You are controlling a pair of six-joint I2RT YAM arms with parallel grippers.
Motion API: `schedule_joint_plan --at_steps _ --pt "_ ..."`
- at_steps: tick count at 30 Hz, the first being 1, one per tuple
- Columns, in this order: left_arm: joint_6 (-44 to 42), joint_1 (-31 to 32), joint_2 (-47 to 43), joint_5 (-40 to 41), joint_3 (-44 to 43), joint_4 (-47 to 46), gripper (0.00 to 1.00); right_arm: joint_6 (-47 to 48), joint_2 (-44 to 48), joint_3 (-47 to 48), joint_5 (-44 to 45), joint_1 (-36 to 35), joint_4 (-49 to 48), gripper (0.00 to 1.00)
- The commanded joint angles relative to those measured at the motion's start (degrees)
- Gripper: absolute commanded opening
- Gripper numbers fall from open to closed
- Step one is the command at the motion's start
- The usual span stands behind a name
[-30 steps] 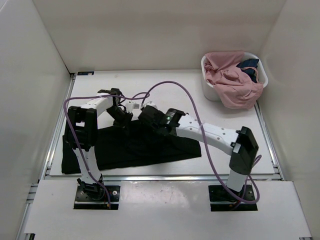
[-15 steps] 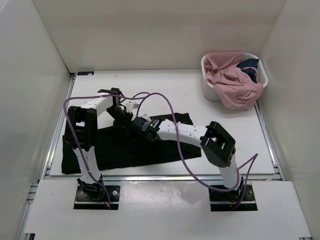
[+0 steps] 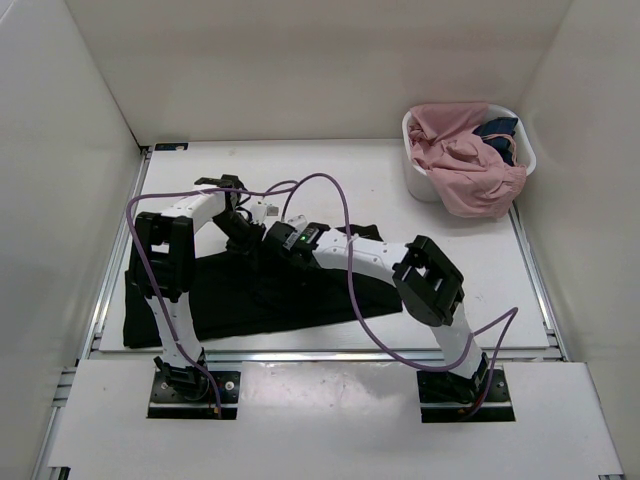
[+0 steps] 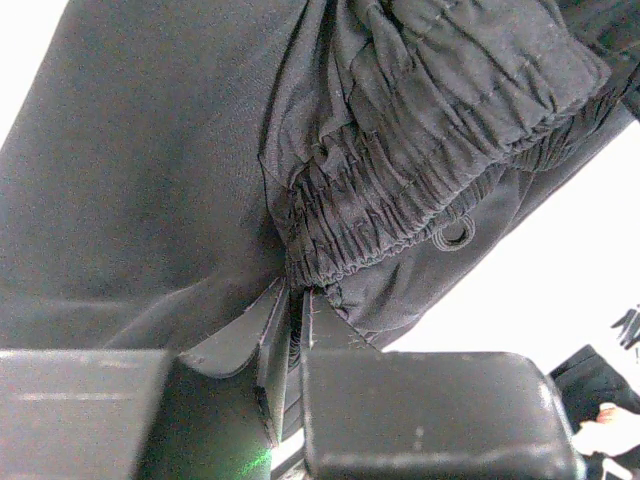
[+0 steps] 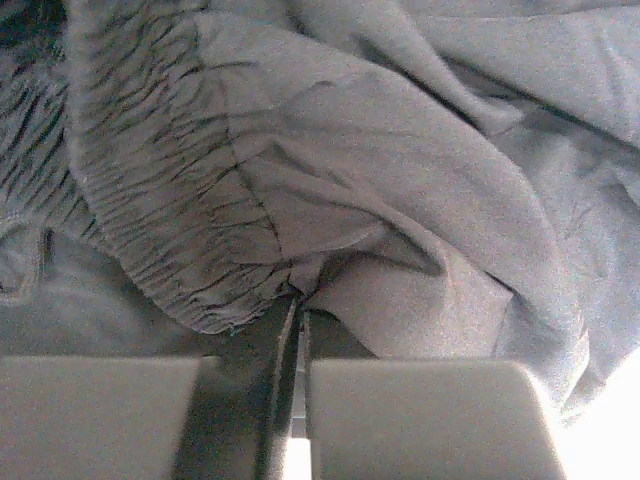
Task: Fold and stack the trousers
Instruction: Fold the trousers
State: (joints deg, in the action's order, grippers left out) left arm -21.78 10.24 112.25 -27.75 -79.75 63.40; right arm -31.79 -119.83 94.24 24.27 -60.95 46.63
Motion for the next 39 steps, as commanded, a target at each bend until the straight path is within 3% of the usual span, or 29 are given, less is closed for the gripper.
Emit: schedule_joint_plan --at_steps 1,2,3,5,6,15,21,32,39 --pt "-0.81 0.13 -0.36 -1.52 -1.64 0.15 0.22 0.58 2.75 2.09 -0.61 0.92 -0.83 0.11" --pt "-0.81 0.13 -0.36 -1.52 -1.64 0.15 0.22 1.37 3.72 2.09 -4.02 0.92 -0.84 0.35" --pt "-0.81 0.13 -0.36 -1.52 -1.64 0.15 0.22 1.90 3.73 1.57 -4.06 0.14 -1.54 0.45" --pt "-0.81 0.13 -0.36 -1.52 -2.16 0.15 0.22 2.52 5.22 1.04 -4.06 -0.92 -2.16 0.57" --pt "-0.81 0.13 0.16 -2.04 -2.17 0.15 0.22 3.13 5.83 1.04 -4.06 -2.15 -2.68 0.59" --pt "-0.81 0.13 0.17 -2.05 -2.17 0.68 0.22 7.52 3.81 0.42 -0.81 -5.84 -4.88 0.61" --pt "-2.04 -0.39 0.17 -3.89 -2.70 1.20 0.22 2.97 0.30 4.03 9.73 -6.38 0.74 0.61" --pt "-2.04 -0.40 0.69 -3.37 -3.84 1.82 0.22 2.26 -2.51 2.09 8.51 -5.23 -0.93 0.58" --pt "-2.56 -0.40 0.69 -3.37 -3.31 2.35 0.22 0.24 -3.04 1.56 9.30 -3.04 0.39 0.23"
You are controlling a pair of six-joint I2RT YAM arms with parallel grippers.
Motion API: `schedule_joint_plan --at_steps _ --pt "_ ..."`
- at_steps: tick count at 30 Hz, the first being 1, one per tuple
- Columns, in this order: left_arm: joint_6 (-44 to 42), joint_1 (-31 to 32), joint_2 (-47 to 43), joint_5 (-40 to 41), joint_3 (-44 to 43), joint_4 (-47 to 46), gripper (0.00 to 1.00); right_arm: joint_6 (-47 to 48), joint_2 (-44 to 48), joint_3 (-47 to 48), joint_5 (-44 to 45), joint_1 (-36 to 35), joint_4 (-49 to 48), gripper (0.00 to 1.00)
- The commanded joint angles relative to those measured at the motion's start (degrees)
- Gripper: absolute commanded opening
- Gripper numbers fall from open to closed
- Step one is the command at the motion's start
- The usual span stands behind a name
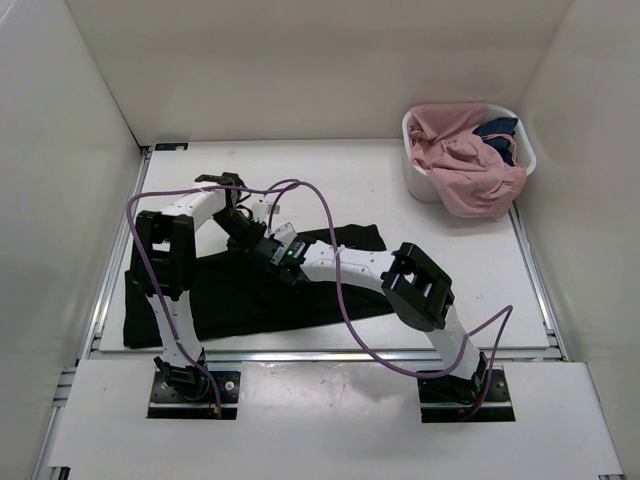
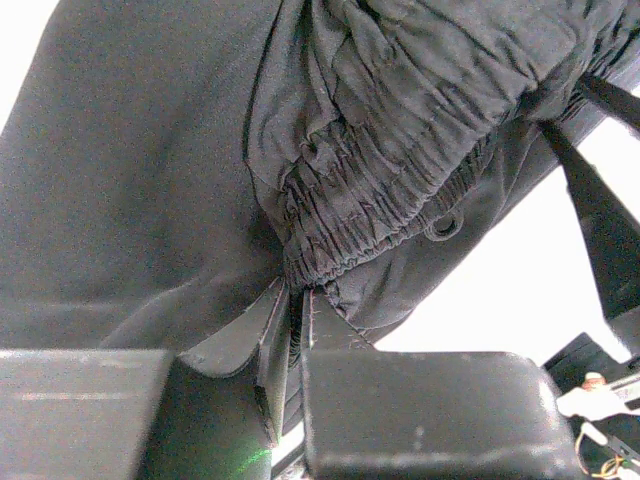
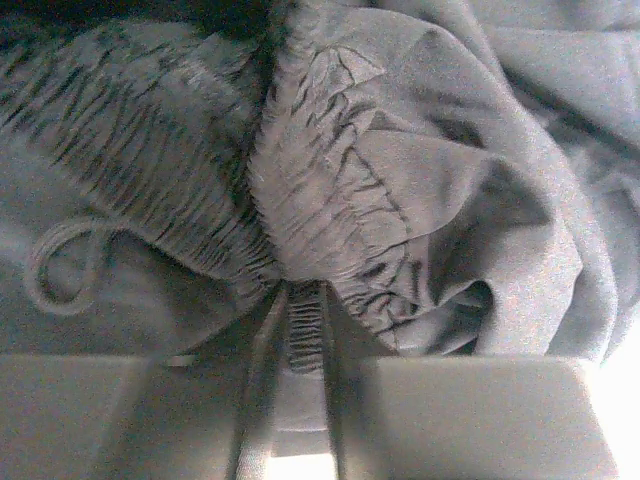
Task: Fold and stack the trousers
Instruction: Fold the trousers
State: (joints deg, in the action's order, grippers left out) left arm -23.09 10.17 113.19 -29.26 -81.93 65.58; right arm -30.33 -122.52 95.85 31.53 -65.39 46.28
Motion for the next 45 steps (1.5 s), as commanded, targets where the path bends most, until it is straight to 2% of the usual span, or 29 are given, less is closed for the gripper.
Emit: schedule_joint_plan --at_steps 1,2,7,15,18,24,28,31,34,38,39,42,44,45 --pt "-1.25 -0.33 -0.25 -1.86 -1.13 0.16 0.22 -1.23 -0.35 -0.05 2.05 1.40 0.74 0.17" --pt "-1.25 -0.33 -0.25 -1.86 -1.13 0.16 0.22 -1.23 -0.35 -0.57 2.05 1.92 0.74 0.10" --pt "-1.25 -0.33 0.28 -1.86 -1.13 0.16 0.22 -2.36 0.42 -0.58 0.64 3.60 -0.31 0.00" --pt "-1.25 -0.33 1.42 -1.86 -1.65 0.16 0.19 -7.19 14.92 0.65 -6.65 4.65 -5.14 0.00" --pt "-1.25 -0.33 2.47 -2.47 -2.18 0.16 0.18 -8.87 17.75 0.65 -7.27 4.65 -7.08 0.00" --pt "-0.73 -0.33 4.15 -2.47 -4.19 0.16 0.17 -18.70 20.82 -6.81 -13.85 5.18 -16.04 0.00" --pt "-0.73 -0.33 4.15 -2.47 -5.43 0.16 0.17 -27.66 22.50 -14.63 -13.86 2.20 -26.58 0.00" --pt "-0.20 -0.33 3.01 -2.47 -5.43 0.16 0.17 -35.74 18.48 -13.33 -9.66 -2.09 -28.78 0.00" --pt "-0.20 -0.33 1.87 -1.95 -4.64 -0.36 0.17 -39.27 16.18 -12.19 -3.00 -6.92 -33.95 0.00" --pt "0.42 -0.33 0.54 -1.95 -2.36 -0.89 0.18 -42.71 14.15 -7.89 5.02 -10.29 -34.59 0.00" --pt "0.42 -0.33 0.54 -1.95 -1.75 -0.89 0.18 -42.71 14.15 -7.88 7.82 -11.07 -34.07 0.00" --pt "0.42 -0.33 0.54 -1.42 -1.74 -0.89 0.18 -41.93 13.63 -7.35 8.55 -11.08 -34.07 0.00" --pt "0.42 -0.33 0.54 -1.42 -2.26 -0.89 0.18 -41.92 10.12 -4.47 7.67 -11.08 -28.82 0.00" --pt "0.42 -0.33 0.54 -1.42 -2.27 -0.89 0.18 -41.92 8.54 -2.36 7.67 -11.08 -25.14 0.05"
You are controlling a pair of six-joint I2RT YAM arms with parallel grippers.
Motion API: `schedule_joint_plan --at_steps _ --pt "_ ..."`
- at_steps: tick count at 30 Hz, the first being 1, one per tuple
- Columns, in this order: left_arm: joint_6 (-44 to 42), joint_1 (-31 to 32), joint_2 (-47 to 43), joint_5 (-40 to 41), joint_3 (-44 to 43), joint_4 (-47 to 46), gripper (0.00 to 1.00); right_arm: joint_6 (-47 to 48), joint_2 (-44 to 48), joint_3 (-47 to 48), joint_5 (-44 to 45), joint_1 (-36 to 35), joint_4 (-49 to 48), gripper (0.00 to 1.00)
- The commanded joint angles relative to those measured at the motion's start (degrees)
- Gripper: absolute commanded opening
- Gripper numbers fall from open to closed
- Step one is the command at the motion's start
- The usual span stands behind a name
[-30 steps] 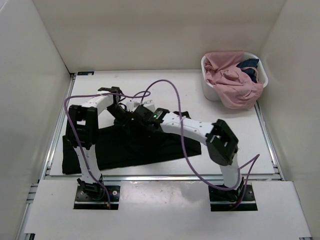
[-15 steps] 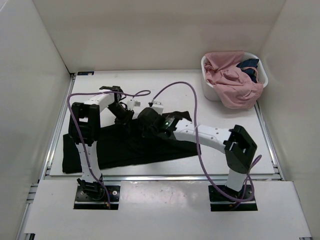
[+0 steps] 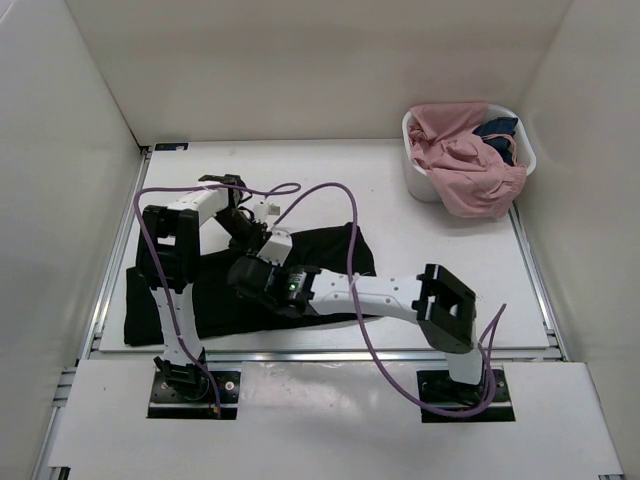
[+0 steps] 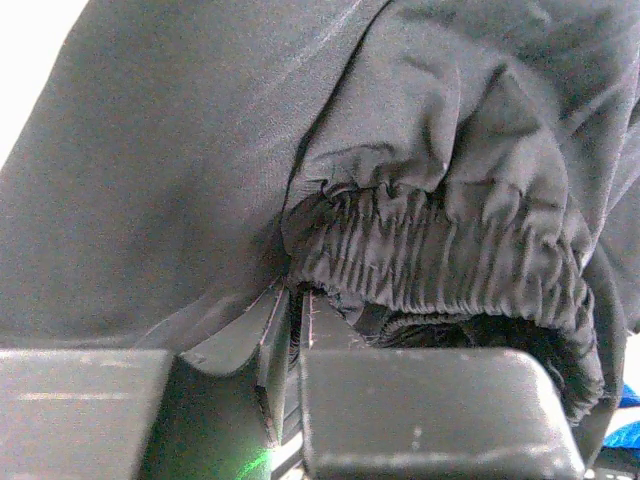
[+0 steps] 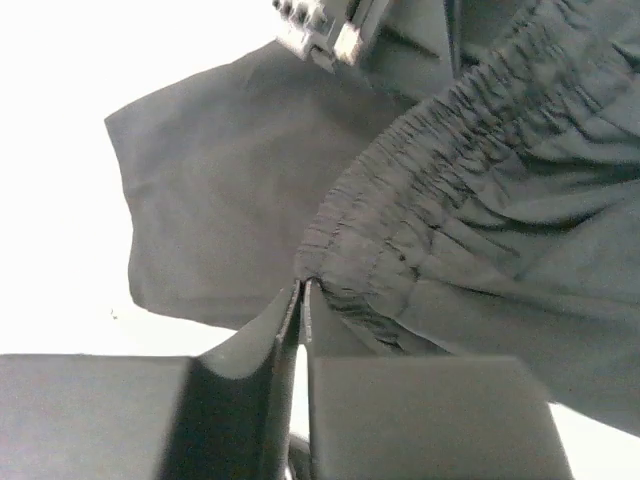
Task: Fold and stack the trousers
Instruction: Fold the trousers
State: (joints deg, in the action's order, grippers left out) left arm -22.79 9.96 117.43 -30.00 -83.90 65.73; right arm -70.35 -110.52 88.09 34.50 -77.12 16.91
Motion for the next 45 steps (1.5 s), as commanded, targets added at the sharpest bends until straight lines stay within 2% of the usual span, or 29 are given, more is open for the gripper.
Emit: schedule_joint_plan --at_steps 1,2,3,6,7,10,13,15,17,18,21,24,26,29,31,33,35,36,38,40,42,45 --pt "0.63 -0.11 -3.70 -0.15 -0.82 -1.05 0.20 -1.38 -6.43 9.42 4.70 0.66 7.58 0.10" --pt "0.64 -0.11 -4.39 0.64 -0.83 -1.05 0.22 -0.33 -7.51 10.42 3.91 0.66 10.57 0.17" --pt "0.64 -0.11 -4.40 0.64 -0.83 -1.05 0.22 1.51 -8.13 10.43 2.60 0.66 10.60 0.29" --pt "1.16 -1.25 -5.54 2.05 -0.83 -1.05 0.22 9.86 -8.13 10.43 -0.30 0.66 6.48 0.46" --pt "1.16 -1.25 -6.15 2.05 -0.83 -1.05 0.22 11.70 -7.44 10.43 -0.31 0.66 6.47 0.57" --pt "1.16 -2.57 -7.64 2.57 -1.35 0.26 0.19 19.44 -4.37 9.73 -2.94 0.66 4.90 0.74" --pt "1.16 -3.72 -8.18 3.10 -1.36 0.89 0.17 28.49 -0.68 9.73 -8.73 1.97 4.89 0.74" --pt "1.16 -4.50 -8.18 3.10 -1.36 2.29 0.19 36.57 3.35 9.73 -15.85 2.50 6.63 0.74" --pt "0.55 -5.03 -8.18 3.10 -1.88 3.87 0.27 41.50 6.27 9.73 -19.89 2.50 9.18 0.74" --pt "-0.06 -5.64 -8.18 2.58 -1.88 4.48 0.41 44.39 7.76 8.68 -21.22 3.90 10.76 0.75" --pt "-0.68 -5.65 -8.18 1.35 -4.08 5.72 0.50 45.12 14.26 2.91 -25.00 7.93 15.52 0.75" --pt "-0.68 -5.65 -7.66 -0.76 -6.54 6.95 0.52 44.51 23.47 -4.22 -30.62 13.39 15.53 0.75" --pt "-1.20 -5.65 -7.65 -1.47 -7.68 6.95 0.53 45.38 26.66 -9.85 -31.16 15.50 15.53 0.75" --pt "-2.43 -5.65 -7.65 -3.48 -9.44 7.73 0.55 46.00 30.80 -15.91 -33.45 22.34 16.31 0.75" --pt "-4.62 -5.65 -7.12 -4.54 -11.54 9.67 0.64 46.61 32.47 -18.38 -35.20 25.34 16.84 0.75" --pt "-6.03 -5.65 -7.91 -4.54 -14.36 9.68 0.80 47.31 34.48 -22.59 -37.47 29.73 15.71 0.75" --pt "-9.72 -3.29 -8.52 -5.94 -15.41 9.68 0.90 47.32 35.02 -25.50 -39.41 35.33 14.48 0.75" --pt "-10.95 -2.41 -8.53 -6.82 -15.42 9.68 1.00 47.32 35.54 -27.08 -40.21 37.46 13.25 0.76" --pt "-14.20 0.83 -9.15 -5.70 -13.85 8.72 1.00 47.32 33.98 -31.92 -43.62 44.03 11.40 0.76" --pt "-13.35 2.34 -9.15 -1.84 -11.30 5.82 1.00 47.32 31.87 -33.86 -46.88 49.23 8.94 0.76" --pt "-12.28 2.35 -7.57 2.30 -8.14 1.62 1.00 47.32 28.70 -35.97 -51.17 51.71 5.18 0.76" --pt "-11.67 2.35 -6.86 0.92 -6.11 -0.78 1.00 48.45 24.31 -35.98 -53.66 53.92 2.44 0.76"
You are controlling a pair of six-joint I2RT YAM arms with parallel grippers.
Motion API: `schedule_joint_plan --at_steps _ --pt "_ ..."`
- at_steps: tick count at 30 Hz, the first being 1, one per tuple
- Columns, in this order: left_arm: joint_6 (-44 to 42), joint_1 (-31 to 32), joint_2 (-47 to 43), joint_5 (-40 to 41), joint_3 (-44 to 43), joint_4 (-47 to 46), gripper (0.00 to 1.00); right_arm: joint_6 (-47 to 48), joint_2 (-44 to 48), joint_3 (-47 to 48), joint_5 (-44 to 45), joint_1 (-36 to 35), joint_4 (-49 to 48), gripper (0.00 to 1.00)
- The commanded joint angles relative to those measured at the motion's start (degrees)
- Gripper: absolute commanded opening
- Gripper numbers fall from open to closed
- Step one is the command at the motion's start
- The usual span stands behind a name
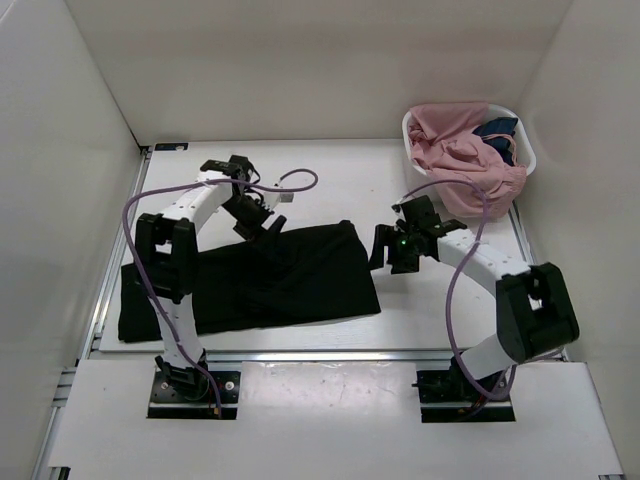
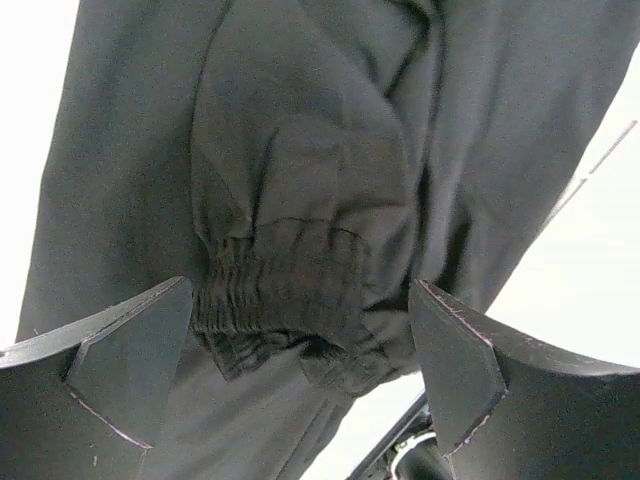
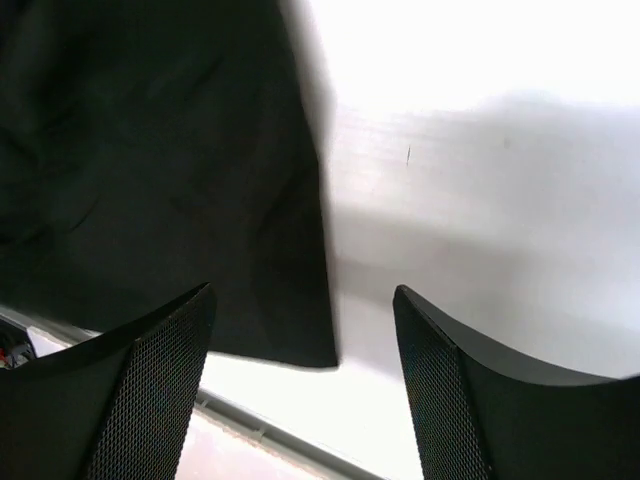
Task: Fold and stack the trousers
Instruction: Fold the trousers
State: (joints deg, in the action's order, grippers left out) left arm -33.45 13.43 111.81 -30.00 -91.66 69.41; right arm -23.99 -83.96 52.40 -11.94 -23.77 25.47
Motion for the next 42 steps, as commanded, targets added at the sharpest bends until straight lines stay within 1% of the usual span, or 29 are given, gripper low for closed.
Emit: schedule_joint_plan --at_steps 1,2,3,4,6,7,10,11,12,14,15,16,17,18,20,22,27,28,29,30,31,32,33,34,35,36,38,40,42 --pt "-1.00 -1.13 -0.72 0.04 1.66 -5.76 1.00 2.80 -3.30 -0.28 -7.82 0.57 -6.66 0.76" --pt "-1.52 -0.60 -0.72 -0.84 1.66 -6.30 1.00 3.59 -5.49 -0.28 -9.05 0.57 -7.19 0.76" --pt "-1.53 -0.60 0.33 -2.07 2.18 -6.30 0.92 3.60 -6.55 0.24 -10.37 0.57 -7.80 0.76" --pt "-1.53 -0.60 0.95 -2.08 2.18 -6.30 0.78 4.12 -7.61 0.24 -11.25 0.57 -7.81 0.75" --pt "-0.31 -0.60 2.18 -2.08 1.48 -6.30 0.42 4.12 -10.68 0.94 -12.83 0.57 -7.81 0.75" --pt "-0.30 -0.60 2.88 -2.08 0.96 -6.30 0.15 4.12 -12.78 0.95 -13.36 0.57 -7.81 0.75" --pt "1.01 -0.60 2.89 -2.08 0.95 -6.30 0.14 4.12 -16.57 0.95 -13.37 0.57 -6.76 0.70" --pt "1.02 -0.60 2.89 -2.08 0.26 -6.30 0.14 4.12 -17.45 0.95 -13.37 0.57 -6.75 0.63" --pt "3.28 -1.12 2.89 -0.08 0.25 -6.30 0.14 4.12 -18.16 0.95 -14.32 1.09 -6.23 0.55" --pt "6.02 -2.96 1.14 0.82 -1.41 -7.26 0.14 4.12 -19.48 0.95 -14.33 1.62 -5.70 0.40" --pt "7.51 -4.36 0.35 0.82 -1.42 -8.14 0.14 4.12 -19.48 -0.44 -14.86 2.49 -5.70 0.19" --pt "9.79 -7.34 -0.44 1.34 -0.90 -9.10 0.14 3.52 -19.48 -1.33 -15.38 3.20 -5.70 0.09" --pt "10.59 -8.67 -1.15 1.96 0.15 -10.77 0.14 2.73 -18.79 -2.38 -15.39 3.99 -7.35 0.03" --pt "10.60 -9.82 -1.68 1.96 0.86 -11.31 0.14 2.11 -18.78 -3.52 -15.39 5.30 -8.33 0.00" --pt "10.60 -10.62 -1.16 1.27 2.26 -11.31 0.14 1.58 -18.08 -6.16 -16.70 5.93 -9.74 0.00" --pt "10.08 -10.62 -0.36 -0.05 2.79 -10.43 0.14 1.58 -17.56 -6.17 -17.23 6.45 -9.74 0.00" --pt "10.07 -10.00 -0.36 0.46 5.16 -10.43 0.14 2.10 -15.45 -6.79 -18.47 6.45 -9.13 0.00" --pt "10.07 -10.00 -0.36 0.47 5.78 -10.43 0.14 2.10 -15.44 -6.79 -18.47 6.45 -8.60 0.19" --pt "10.07 -10.00 -0.36 0.47 5.79 -10.43 0.14 3.67 -14.83 -6.79 -18.47 6.45 -7.56 0.31" --pt "10.07 -10.00 -0.36 0.47 5.79 -10.43 0.21 4.47 -14.30 -5.74 -18.47 6.45 -6.33 0.41" --pt "10.07 -10.00 -0.36 0.47 5.79 -9.74 0.28 5.35 -14.30 -4.25 -16.81 6.45 -3.96 0.45" --pt "9.55 -10.00 -0.36 0.47 5.79 -9.21 0.45 6.75 -13.60 -3.45 -16.10 6.45 -3.07 0.51" --pt "9.55 -10.00 -1.06 0.47 5.18 -9.20 0.51 6.76 -13.60 -2.49 -16.09 6.45 -2.37 0.53" --pt "8.85 -10.00 -1.59 0.47 5.17 -8.59 0.55 7.28 -13.60 -1.52 -16.09 7.15 -2.36 0.55" --pt "8.84 -10.61 -2.12 0.47 5.17 -8.59 0.62 7.29 -13.60 1.10 -16.09 7.68 -1.84 0.57" --pt "8.23 -11.31 -3.34 -0.14 5.17 -7.11 0.64 7.29 -14.55 2.78 -16.09 7.69 -1.83 0.57" --pt "7.17 -12.28 -4.84 -0.84 4.56 -5.78 0.64 7.29 -16.48 6.82 -16.09 7.69 -1.83 0.57" --pt "5.86 -14.21 -7.55 -1.38 4.56 -4.46 0.68 6.67 -20.00 12.53 -15.48 7.69 -1.83 0.58" --pt "5.85 -16.84 -9.23 0.45 6.05 -4.46 0.69 6.06 -23.69 15.96 -14.52 7.69 -1.83 0.58"
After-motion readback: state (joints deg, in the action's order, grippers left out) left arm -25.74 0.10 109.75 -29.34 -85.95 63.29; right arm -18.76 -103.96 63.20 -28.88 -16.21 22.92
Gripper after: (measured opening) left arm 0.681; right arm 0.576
